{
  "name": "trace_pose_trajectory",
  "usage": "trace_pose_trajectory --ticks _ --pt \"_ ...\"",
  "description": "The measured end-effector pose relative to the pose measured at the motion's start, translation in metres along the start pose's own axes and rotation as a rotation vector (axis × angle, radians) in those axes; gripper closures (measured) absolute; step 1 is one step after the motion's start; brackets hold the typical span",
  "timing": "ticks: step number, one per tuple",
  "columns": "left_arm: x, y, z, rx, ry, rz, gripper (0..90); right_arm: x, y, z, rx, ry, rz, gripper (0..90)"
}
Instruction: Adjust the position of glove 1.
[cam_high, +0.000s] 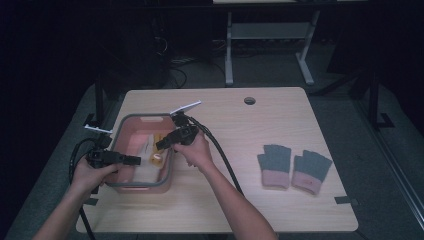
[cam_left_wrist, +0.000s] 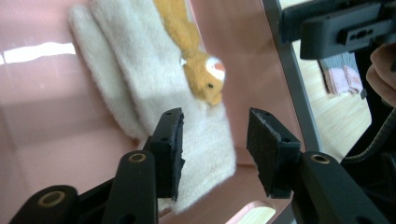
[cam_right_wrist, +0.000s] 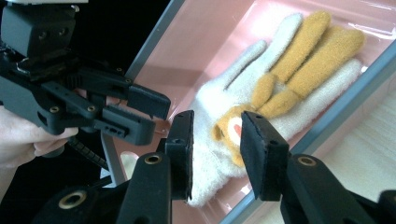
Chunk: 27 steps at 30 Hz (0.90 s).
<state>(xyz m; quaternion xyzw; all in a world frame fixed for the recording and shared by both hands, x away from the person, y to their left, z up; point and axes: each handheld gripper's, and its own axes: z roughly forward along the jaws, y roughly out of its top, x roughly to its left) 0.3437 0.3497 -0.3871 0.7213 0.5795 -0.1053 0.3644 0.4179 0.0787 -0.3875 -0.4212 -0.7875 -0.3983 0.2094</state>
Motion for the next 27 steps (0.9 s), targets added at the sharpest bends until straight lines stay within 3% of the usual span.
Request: trace_pose_trajectory --ticks 4,5,12,18,23,27 --pt "-0.003 0.001 0.004 0.006 0.009 0.005 64.6 0.001 -0.002 -0.005 -0.011 0.007 -0.006 65.0" --pt "-0.003 0.001 0.006 0.014 0.012 0.022 64.6 0.001 -0.002 -0.005 -0.011 0.007 -0.006 65.0" --pt "-0.007 0.003 0.024 0.103 0.103 0.06 67.5 -0.001 -0.004 -0.012 -0.019 0.015 -0.007 65.0" --pt "-0.005 0.004 0.035 0.145 0.161 0.034 68.1 -0.002 -0.005 -0.017 -0.028 0.029 -0.012 65.1" --pt "-0.006 0.005 0.036 0.152 0.161 0.042 66.6 -0.001 -0.006 -0.02 -0.027 0.029 -0.012 65.0" --pt "-0.005 0.006 0.029 0.123 0.124 0.042 64.7 -0.001 -0.006 -0.023 -0.034 0.032 -0.015 64.7"
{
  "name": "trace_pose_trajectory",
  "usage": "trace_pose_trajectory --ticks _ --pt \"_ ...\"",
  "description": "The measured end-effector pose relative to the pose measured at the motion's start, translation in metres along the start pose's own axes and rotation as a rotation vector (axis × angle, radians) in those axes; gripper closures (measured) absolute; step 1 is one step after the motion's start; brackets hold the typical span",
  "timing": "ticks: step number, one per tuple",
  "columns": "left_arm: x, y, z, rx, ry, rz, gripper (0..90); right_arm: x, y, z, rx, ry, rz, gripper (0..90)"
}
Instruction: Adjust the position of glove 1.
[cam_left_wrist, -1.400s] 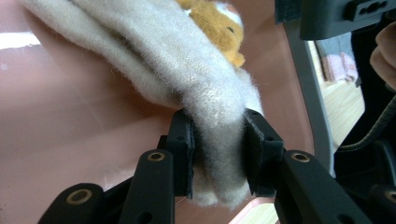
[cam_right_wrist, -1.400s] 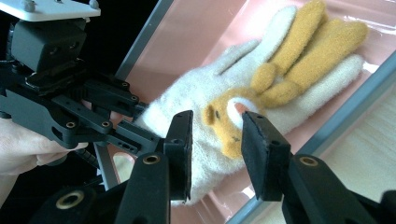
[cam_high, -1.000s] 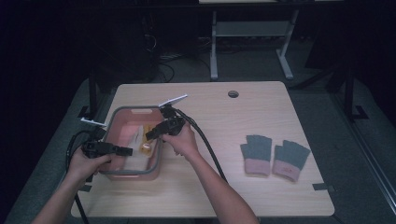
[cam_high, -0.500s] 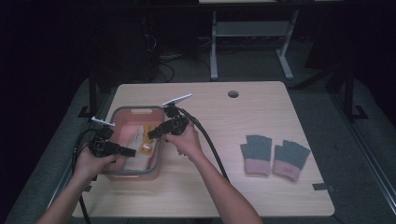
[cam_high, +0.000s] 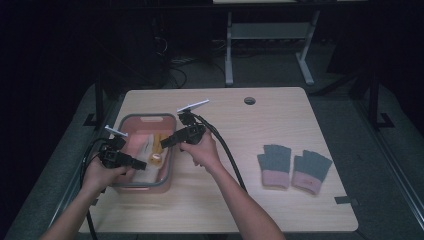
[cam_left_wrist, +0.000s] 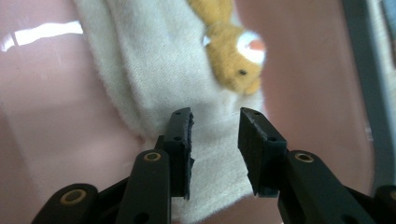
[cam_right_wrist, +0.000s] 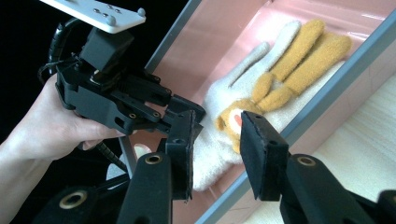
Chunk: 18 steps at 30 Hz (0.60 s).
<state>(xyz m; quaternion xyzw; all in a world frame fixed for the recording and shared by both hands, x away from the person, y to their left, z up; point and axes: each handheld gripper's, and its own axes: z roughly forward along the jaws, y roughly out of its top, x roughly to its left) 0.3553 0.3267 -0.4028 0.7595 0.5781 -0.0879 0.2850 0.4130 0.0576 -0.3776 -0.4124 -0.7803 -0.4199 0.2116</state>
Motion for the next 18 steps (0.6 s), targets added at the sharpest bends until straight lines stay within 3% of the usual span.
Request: trace_pose_trajectory --ticks 4,11,18 --pt "0.0 0.0 -0.01 -0.058 -0.036 -0.011 63.6 0.0 -0.001 -0.004 -0.008 0.013 0.003 64.2" --pt "-0.007 0.002 -0.019 -0.11 -0.073 -0.002 59.4 0.0 -0.002 -0.013 -0.016 0.014 0.0 62.3" --pt "-0.019 0.005 -0.021 -0.122 -0.111 0.017 56.7 -0.004 -0.005 -0.025 -0.026 0.006 -0.002 60.9"
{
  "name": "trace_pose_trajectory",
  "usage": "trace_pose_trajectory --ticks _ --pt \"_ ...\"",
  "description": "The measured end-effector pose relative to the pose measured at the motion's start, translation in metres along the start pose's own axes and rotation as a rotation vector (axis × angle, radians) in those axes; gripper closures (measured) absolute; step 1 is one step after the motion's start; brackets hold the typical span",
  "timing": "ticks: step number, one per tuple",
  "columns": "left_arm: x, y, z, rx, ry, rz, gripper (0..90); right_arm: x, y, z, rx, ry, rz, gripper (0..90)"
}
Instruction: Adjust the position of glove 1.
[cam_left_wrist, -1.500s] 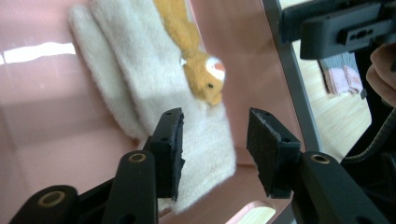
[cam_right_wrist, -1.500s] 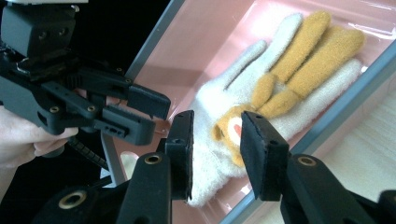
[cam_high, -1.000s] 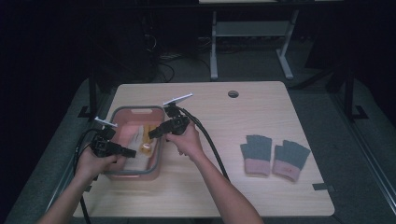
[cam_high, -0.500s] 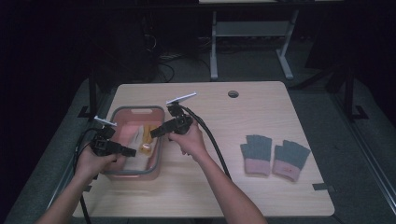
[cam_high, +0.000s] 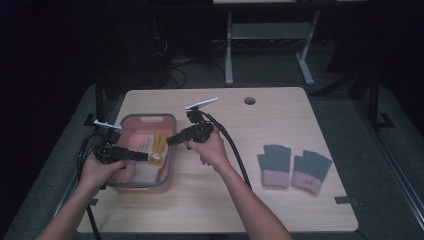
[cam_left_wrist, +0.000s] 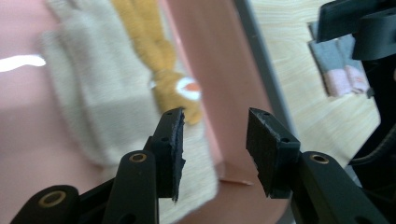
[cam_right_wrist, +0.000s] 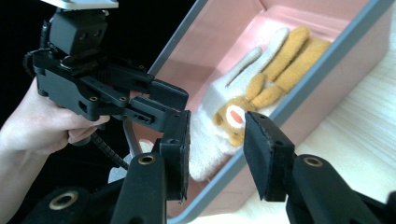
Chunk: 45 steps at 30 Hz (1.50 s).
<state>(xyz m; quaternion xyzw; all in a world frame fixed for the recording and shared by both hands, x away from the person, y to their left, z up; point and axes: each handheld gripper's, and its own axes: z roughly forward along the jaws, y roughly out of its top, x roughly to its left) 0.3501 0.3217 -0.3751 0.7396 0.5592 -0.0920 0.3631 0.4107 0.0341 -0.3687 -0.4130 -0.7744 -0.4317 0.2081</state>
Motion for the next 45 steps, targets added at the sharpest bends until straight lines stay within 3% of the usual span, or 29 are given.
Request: trace_pose_trajectory --ticks 3,23,33,45 --pt "-0.009 0.003 0.0 -0.011 -0.026 0.012 56.5 -0.004 -0.003 -0.008 -0.009 -0.003 0.007 60.8" --pt "-0.052 0.017 0.013 -0.035 -0.076 0.074 53.8 -0.022 -0.019 -0.055 -0.055 -0.042 0.035 60.3" --pt "-0.074 0.023 0.026 -0.018 -0.117 0.13 52.0 -0.033 -0.032 -0.08 -0.082 -0.066 0.06 60.1" --pt "-0.087 0.025 0.038 -0.014 -0.134 0.146 50.7 -0.042 -0.044 -0.098 -0.091 -0.088 0.078 59.4"
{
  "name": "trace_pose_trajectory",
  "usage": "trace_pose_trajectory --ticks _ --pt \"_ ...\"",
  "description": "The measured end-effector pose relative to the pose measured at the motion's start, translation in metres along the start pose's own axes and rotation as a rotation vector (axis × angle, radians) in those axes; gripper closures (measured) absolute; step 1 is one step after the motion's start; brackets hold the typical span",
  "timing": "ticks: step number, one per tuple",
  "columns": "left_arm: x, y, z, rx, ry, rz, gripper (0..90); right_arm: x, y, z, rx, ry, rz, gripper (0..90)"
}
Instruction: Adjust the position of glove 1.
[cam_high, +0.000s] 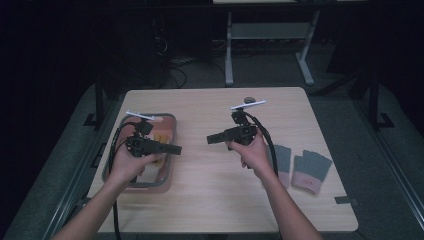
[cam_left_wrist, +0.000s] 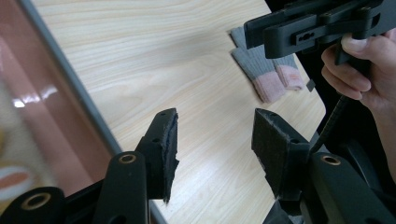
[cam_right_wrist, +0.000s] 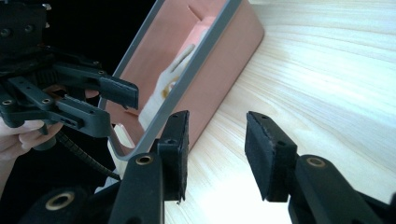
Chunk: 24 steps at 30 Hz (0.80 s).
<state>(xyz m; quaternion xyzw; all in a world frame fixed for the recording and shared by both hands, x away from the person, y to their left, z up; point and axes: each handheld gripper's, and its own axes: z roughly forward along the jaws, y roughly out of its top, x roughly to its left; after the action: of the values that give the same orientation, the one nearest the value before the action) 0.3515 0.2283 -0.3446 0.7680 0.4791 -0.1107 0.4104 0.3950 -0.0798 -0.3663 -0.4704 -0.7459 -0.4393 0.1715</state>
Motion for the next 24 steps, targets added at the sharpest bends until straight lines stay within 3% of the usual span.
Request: trace_pose_trajectory --ticks 24 --pt "-0.029 0.0 0.031 0.029 -0.043 0.05 48.7 -0.022 -0.03 -0.037 -0.027 -0.035 0.039 57.8"
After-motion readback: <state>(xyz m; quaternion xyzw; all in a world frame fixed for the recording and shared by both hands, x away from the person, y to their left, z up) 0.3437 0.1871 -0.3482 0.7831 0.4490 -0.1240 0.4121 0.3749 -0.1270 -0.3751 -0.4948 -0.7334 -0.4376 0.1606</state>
